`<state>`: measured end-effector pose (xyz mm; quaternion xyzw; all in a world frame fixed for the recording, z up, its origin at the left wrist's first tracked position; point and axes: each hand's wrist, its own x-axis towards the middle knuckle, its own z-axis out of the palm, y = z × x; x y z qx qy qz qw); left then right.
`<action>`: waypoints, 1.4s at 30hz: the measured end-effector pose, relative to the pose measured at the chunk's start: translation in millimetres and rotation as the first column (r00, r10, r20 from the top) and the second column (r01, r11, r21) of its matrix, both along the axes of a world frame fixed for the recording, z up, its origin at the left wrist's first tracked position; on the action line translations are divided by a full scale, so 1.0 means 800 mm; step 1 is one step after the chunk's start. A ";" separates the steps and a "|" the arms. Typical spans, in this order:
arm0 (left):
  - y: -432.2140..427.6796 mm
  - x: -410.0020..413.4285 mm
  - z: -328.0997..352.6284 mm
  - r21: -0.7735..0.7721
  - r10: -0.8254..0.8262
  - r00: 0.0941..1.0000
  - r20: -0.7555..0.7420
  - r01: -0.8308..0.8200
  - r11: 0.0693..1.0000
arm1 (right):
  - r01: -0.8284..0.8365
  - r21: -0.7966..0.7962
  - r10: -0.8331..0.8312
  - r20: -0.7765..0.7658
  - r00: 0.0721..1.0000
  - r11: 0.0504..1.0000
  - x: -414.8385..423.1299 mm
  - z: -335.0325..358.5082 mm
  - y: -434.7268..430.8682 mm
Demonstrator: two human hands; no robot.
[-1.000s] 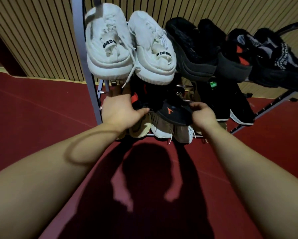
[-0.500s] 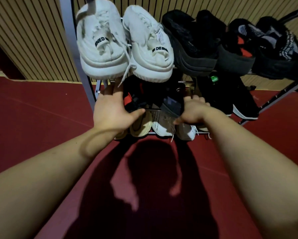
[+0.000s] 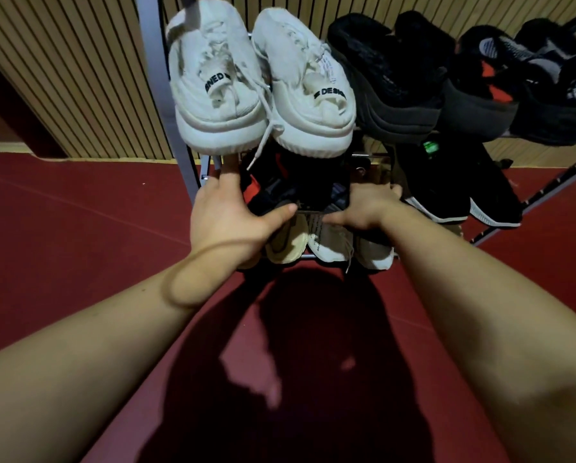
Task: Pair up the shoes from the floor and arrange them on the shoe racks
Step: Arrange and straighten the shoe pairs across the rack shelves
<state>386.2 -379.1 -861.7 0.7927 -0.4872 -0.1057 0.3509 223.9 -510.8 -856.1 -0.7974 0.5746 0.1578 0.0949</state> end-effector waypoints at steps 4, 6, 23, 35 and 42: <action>-0.008 0.024 -0.007 -0.047 0.053 0.998 -0.039 -0.055 0.997 | -0.137 -0.039 0.131 -0.125 0.983 0.990 -0.014 0.037 0.008; -0.012 0.028 -0.010 -0.017 0.086 0.995 -0.053 -0.087 0.996 | -0.222 -0.124 0.196 -0.196 0.961 0.967 -0.027 0.057 0.009; -0.029 0.006 -0.028 0.071 0.146 0.970 -0.196 -0.135 0.988 | -0.168 0.055 0.159 0.134 0.978 0.984 0.009 0.006 -0.011; -0.036 0.002 -0.019 0.338 0.040 0.997 -0.065 -0.016 0.941 | -0.553 -0.097 0.535 -0.163 0.829 0.828 -0.048 0.004 -0.001; -0.007 0.023 -0.020 0.425 -0.239 0.965 -0.108 0.262 0.867 | -0.005 0.168 -0.066 0.414 0.908 0.986 -0.018 0.006 0.012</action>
